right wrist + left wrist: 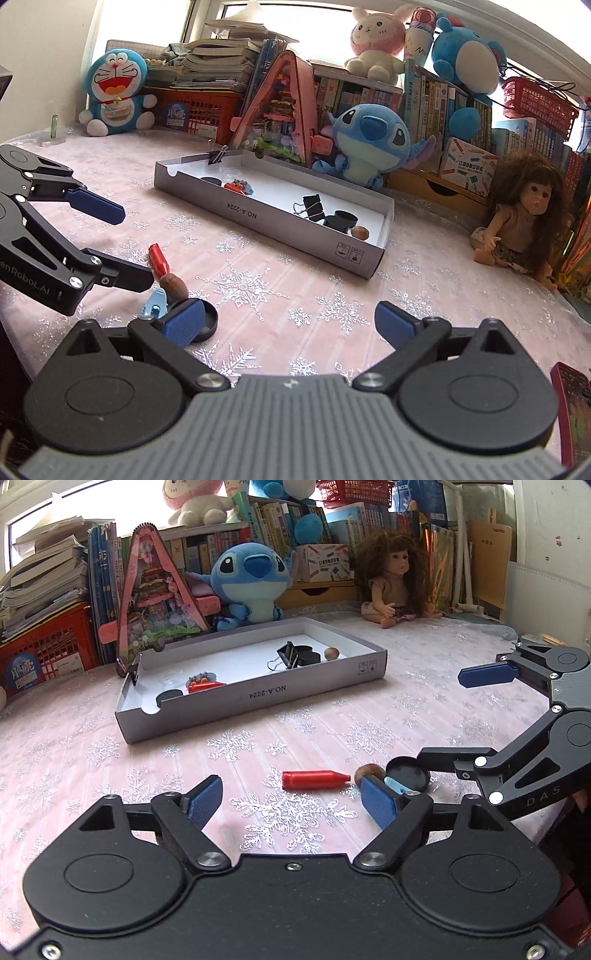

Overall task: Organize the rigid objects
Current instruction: 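Move both tools back toward the remaining red crayon, nut and blue clip, then grasp the red crayon with the left tool while the right tool grasps the black lid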

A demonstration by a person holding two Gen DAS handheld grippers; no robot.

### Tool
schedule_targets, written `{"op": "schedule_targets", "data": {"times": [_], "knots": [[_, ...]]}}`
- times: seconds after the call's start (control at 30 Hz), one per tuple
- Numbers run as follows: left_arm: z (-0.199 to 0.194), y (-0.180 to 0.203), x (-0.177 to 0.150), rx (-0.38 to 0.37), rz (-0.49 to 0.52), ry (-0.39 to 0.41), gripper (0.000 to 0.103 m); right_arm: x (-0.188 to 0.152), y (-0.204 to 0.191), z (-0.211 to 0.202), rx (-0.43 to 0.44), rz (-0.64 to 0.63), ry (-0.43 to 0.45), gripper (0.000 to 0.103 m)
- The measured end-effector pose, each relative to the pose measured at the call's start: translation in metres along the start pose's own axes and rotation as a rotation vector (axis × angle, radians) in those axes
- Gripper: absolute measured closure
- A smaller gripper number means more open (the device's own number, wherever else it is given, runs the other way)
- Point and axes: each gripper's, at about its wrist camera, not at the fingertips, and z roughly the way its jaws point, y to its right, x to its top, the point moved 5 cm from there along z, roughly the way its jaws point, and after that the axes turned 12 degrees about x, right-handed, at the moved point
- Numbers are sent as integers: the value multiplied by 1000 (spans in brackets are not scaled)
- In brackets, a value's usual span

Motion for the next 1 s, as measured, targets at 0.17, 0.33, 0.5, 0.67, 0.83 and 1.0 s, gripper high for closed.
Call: {"op": "schedule_targets", "data": {"times": [0.17,0.33,0.5,0.67,0.83,1.0], "knots": [[4,4,0,-16,0,-8,32,-6,0,-2,-10,-3,-6,1],[9,10,1,-43,-15,-15,43,-10,-3,-5,11,-2,-10,1],[13,13,0,-57,-58,-17,61,-15,-8,-4,27,2,-18,1],[12,11,0,-56,-82,-11,62,-16,-13,-4,48,19,-7,1],[11,7,-1,-47,-89,-8,62,-17,-15,-1,64,51,10,1],[11,4,-2,-27,-90,-9,62,-16,-18,1,73,59,16,5]]}}
